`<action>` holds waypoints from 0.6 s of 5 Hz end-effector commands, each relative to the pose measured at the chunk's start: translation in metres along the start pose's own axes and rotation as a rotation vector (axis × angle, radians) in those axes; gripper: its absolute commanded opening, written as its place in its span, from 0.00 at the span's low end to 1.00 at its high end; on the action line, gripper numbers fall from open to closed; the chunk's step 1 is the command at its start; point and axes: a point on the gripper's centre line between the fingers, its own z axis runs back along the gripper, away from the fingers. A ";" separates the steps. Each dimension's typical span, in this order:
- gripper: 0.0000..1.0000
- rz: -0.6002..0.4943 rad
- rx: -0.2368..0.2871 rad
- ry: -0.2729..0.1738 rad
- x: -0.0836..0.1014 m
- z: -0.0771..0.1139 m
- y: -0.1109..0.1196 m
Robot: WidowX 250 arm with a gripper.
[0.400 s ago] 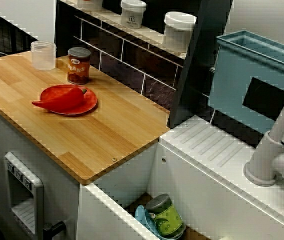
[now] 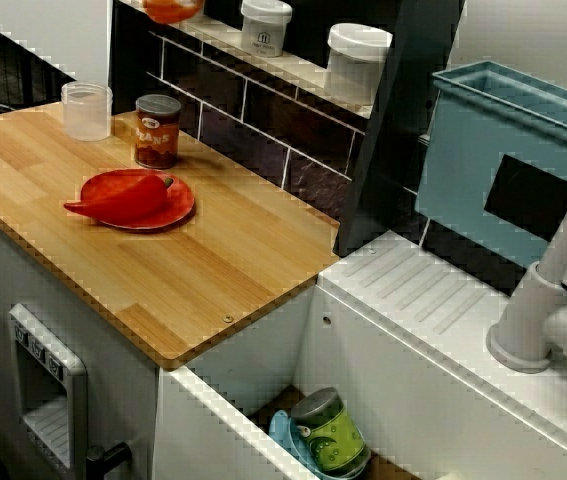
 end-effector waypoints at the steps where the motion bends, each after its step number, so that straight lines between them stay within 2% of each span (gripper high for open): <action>1: 0.00 -0.093 0.071 -0.128 -0.011 0.026 -0.003; 2: 0.00 -0.130 0.126 -0.165 -0.016 0.021 0.002; 3: 0.00 -0.160 0.152 -0.181 -0.022 0.019 0.010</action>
